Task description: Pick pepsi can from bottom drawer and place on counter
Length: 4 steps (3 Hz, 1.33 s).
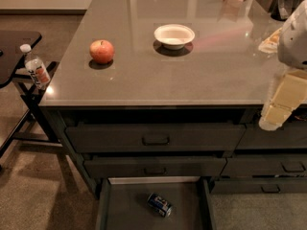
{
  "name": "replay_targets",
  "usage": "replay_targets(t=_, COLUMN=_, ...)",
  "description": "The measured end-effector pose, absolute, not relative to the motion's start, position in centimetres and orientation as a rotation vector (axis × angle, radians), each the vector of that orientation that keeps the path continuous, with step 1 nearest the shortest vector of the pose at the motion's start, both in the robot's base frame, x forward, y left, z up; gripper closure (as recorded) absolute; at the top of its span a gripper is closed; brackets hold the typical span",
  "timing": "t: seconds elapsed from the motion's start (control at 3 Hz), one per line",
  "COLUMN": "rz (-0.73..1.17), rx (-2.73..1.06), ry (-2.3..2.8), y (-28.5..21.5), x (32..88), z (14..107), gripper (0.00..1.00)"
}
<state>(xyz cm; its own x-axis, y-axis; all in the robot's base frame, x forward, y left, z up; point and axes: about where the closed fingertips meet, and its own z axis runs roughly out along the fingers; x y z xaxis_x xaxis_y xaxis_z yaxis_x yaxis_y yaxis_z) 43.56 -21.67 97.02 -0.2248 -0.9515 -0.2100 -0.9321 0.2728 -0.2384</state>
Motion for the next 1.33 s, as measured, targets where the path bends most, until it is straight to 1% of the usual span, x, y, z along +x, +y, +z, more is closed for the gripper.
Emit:
replay_targets(t=0.33, rz=-0.021, rx=-1.732, ry=2.195, y=-21.2, x=42.2, z=94.2, gripper=0.00)
replay_targets(t=1.0, rz=0.194, rx=-1.692, ry=2.097, y=-20.1, x=39.3, z=82.5, gripper=0.00)
replay_targets(t=1.33, rz=0.243, rx=-1.689, ry=2.098, y=-19.2, x=38.7, z=77.2, gripper=0.00)
